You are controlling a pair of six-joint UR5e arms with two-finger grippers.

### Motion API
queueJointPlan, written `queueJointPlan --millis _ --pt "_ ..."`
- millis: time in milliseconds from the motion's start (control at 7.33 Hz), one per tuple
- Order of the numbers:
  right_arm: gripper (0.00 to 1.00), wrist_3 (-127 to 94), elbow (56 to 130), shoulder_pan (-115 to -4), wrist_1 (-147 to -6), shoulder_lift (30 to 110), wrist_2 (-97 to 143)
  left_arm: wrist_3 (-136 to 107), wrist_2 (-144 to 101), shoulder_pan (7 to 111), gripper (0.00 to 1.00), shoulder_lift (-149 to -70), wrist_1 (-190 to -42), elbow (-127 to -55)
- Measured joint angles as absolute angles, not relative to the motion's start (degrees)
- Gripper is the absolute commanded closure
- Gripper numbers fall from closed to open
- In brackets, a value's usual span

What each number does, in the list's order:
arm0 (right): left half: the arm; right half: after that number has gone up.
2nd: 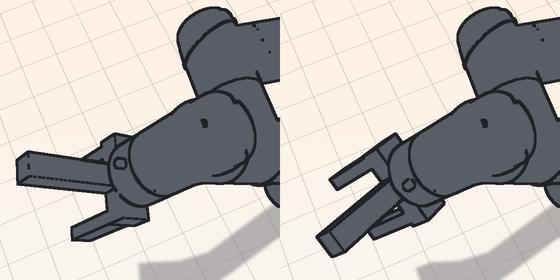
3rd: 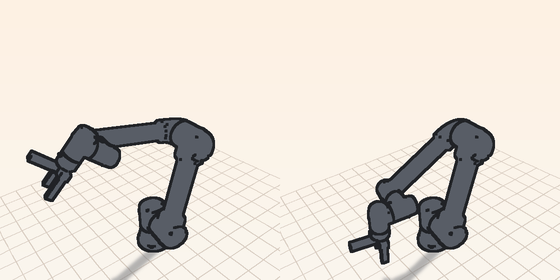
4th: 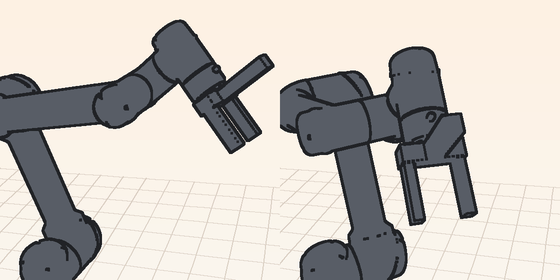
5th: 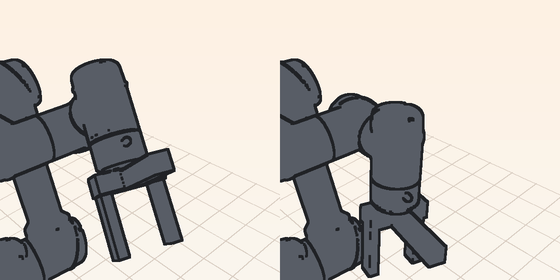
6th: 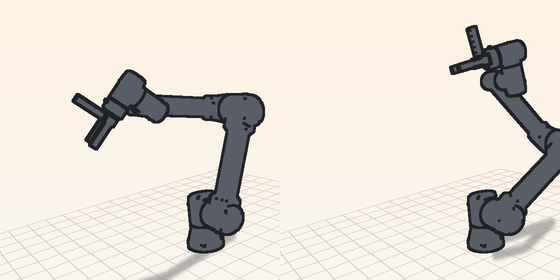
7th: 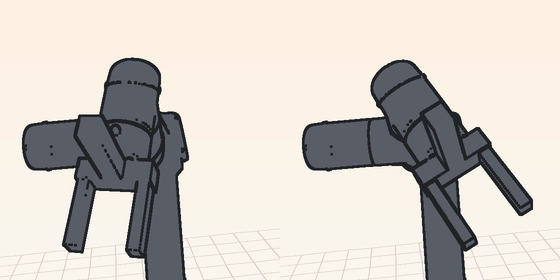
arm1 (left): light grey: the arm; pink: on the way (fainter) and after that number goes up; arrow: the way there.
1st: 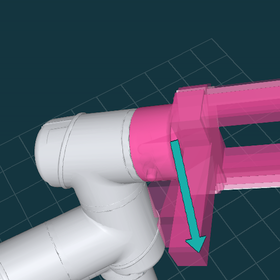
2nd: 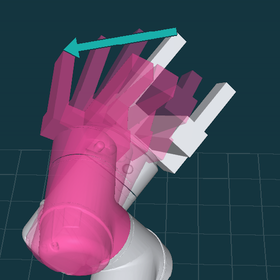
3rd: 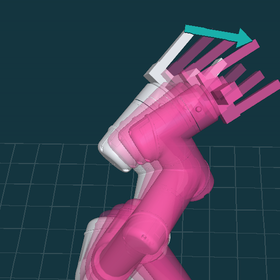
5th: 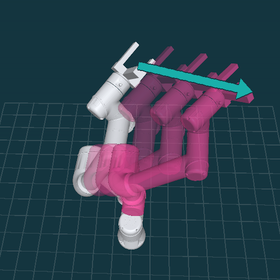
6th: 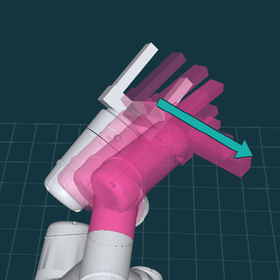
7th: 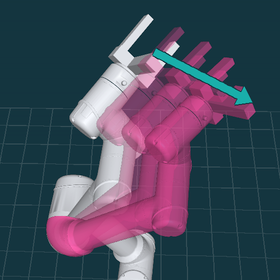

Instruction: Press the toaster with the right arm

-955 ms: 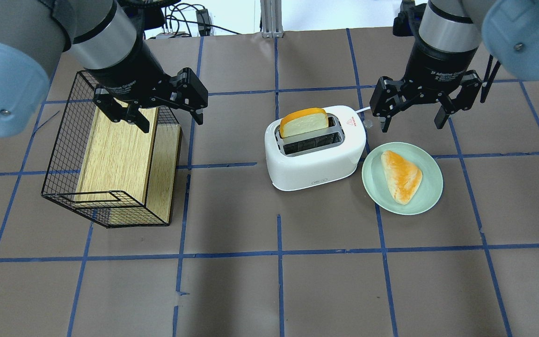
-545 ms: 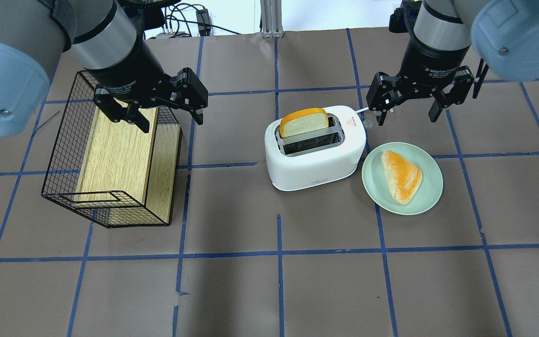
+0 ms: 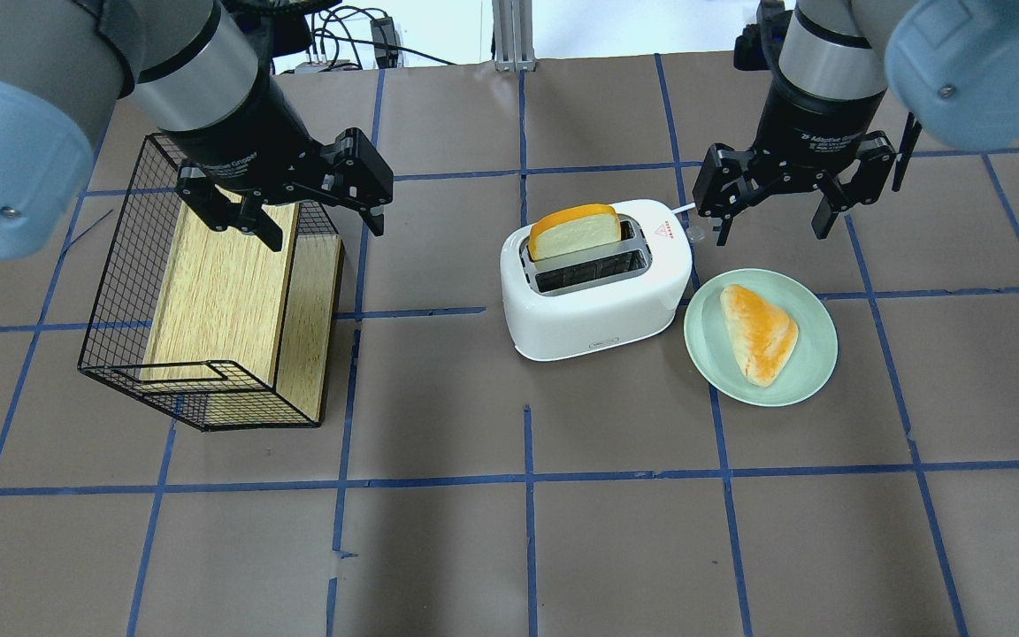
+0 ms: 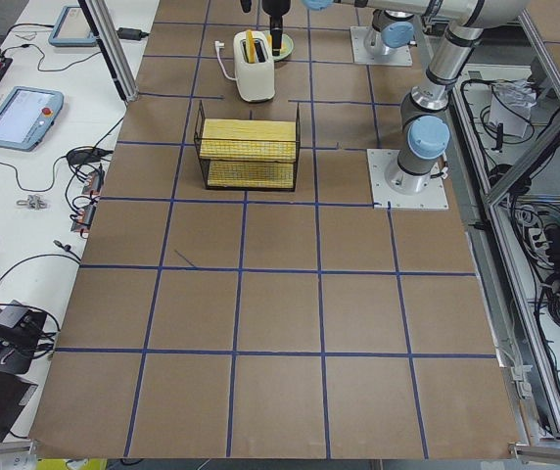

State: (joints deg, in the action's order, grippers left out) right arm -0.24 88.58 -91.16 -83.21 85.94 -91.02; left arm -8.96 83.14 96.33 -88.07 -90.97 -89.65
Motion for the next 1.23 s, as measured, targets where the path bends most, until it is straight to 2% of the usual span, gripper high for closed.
queueJointPlan --millis 682,955,1227 --pt "0.01 0.1 88.7 -90.9 -85.8 85.8 -90.6 -9.0 83.1 96.3 0.00 -88.1 -91.0 -89.6" --pt "0.75 2.1 88.5 -90.3 -85.9 85.8 -90.3 -9.0 83.1 96.3 0.00 -88.1 -91.0 -89.6" --pt "0.82 10.9 88.1 -88.1 -86.3 85.8 -90.1 -9.0 83.1 96.3 0.00 -88.1 -91.0 -89.6"
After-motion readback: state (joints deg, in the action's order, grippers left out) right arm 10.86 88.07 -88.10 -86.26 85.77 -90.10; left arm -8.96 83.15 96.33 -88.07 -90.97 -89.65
